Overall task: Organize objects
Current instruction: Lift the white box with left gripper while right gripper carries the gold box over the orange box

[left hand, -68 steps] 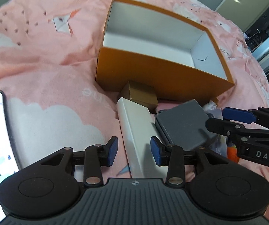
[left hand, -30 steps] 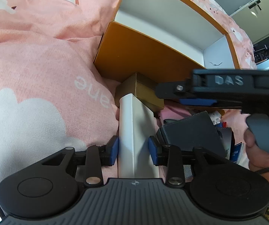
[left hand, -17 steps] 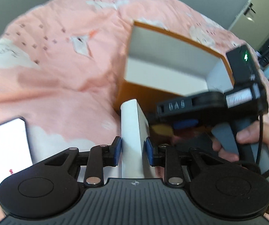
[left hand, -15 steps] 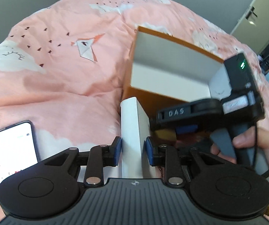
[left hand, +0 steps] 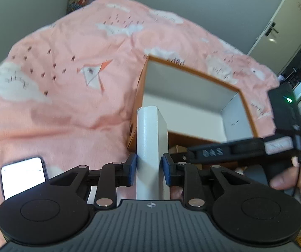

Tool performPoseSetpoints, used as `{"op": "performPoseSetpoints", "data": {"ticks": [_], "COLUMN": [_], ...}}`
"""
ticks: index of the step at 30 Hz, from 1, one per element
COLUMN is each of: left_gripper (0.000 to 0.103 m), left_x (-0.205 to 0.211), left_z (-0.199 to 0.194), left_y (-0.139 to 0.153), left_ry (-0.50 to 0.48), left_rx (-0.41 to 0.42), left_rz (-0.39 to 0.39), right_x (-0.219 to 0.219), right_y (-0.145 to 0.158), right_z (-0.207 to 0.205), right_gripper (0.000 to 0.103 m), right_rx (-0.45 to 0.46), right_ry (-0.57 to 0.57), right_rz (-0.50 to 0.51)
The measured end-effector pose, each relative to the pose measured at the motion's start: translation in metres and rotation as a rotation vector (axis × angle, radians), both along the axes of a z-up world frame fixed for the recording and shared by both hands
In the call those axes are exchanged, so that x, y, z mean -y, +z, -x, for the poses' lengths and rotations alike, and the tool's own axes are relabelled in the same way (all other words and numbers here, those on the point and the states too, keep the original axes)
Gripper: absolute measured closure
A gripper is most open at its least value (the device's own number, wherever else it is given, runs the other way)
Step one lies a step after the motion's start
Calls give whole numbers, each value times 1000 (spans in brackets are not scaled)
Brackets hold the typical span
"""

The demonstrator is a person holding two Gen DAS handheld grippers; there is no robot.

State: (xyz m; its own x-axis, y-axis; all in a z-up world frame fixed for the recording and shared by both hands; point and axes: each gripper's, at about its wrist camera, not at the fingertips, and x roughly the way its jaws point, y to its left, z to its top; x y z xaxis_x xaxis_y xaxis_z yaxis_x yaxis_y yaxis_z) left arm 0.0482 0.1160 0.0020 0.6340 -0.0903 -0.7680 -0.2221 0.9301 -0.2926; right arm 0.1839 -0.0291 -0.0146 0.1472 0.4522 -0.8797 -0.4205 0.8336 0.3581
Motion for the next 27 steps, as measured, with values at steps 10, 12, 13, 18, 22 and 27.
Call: {"op": "performPoseSetpoints", "data": {"ticks": [10,12,13,18,22,27], "left_gripper": [75,75,75,75,75,75], "left_x": [23,33,37,58,66,68], "left_z": [-43,-61,-73,-133,-172,-198], "left_y": [67,77,79,59,15,-32], "left_ry": [-103,-137,-154,-204,-209,-218], "left_rx": [152,172,175,89,-47,-184], "left_rz": [-120,-147,-159,-200,-240,-302], "right_x": [53,63,66,77,73,71], "right_y": [93,103,105,84,51,19], "right_z": [-7,-19,-26,-68,-89,-107], "right_gripper": [41,41,41,41,41,41], "right_rx": [191,237,256,278,256,201], "right_ry": [-49,-85,-102,-165,-172,-159], "right_rz": [-135,-129,-119,-68,-33,-8]}}
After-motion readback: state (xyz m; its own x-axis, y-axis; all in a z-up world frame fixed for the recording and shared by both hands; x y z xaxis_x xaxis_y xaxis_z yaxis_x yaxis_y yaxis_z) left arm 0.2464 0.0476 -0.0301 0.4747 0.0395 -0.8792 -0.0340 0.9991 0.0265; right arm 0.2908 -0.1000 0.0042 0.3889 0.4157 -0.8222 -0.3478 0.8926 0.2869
